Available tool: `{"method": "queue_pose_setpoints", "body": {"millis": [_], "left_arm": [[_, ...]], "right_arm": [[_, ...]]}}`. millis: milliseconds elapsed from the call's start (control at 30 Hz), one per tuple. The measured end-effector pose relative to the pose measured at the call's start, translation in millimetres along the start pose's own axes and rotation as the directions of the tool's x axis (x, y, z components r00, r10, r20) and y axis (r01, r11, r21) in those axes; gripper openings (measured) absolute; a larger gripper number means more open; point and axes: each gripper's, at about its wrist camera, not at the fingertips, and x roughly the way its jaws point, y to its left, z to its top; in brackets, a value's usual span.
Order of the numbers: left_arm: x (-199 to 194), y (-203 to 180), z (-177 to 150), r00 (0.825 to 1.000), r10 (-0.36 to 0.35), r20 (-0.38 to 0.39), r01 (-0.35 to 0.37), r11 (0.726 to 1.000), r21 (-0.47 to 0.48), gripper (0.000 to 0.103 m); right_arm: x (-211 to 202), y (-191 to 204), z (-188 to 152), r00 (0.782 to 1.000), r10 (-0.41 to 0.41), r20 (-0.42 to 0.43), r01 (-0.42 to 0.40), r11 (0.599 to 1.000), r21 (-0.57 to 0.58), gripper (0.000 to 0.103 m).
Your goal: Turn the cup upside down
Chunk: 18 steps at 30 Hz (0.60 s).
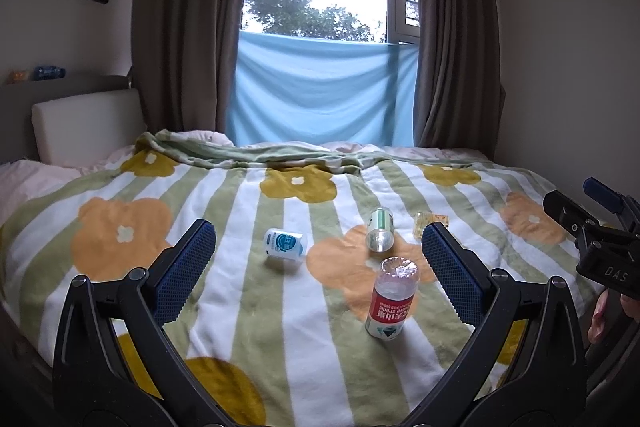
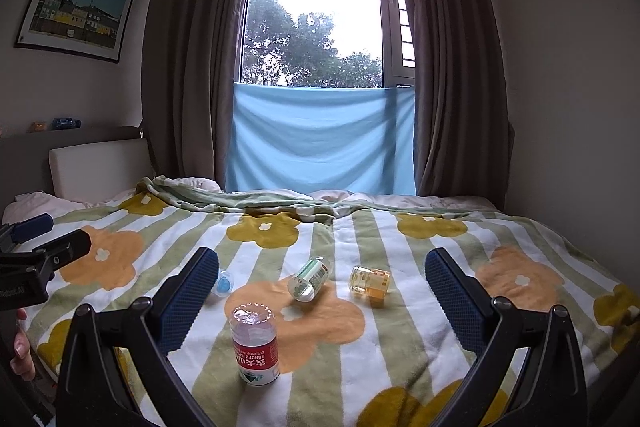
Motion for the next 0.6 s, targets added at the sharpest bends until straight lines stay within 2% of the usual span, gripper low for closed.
{"method": "queue_pose_setpoints", "body": {"millis": [600], "left_arm": [[4.0, -7.8, 2.8, 1.000, -0.014, 0.006, 0.014, 1.000, 0.012, 0.103]], "right_arm": [[3.0, -2.9, 2.6, 1.000, -0.001, -0.004, 0.001, 1.000, 0.004, 0.103]]}}
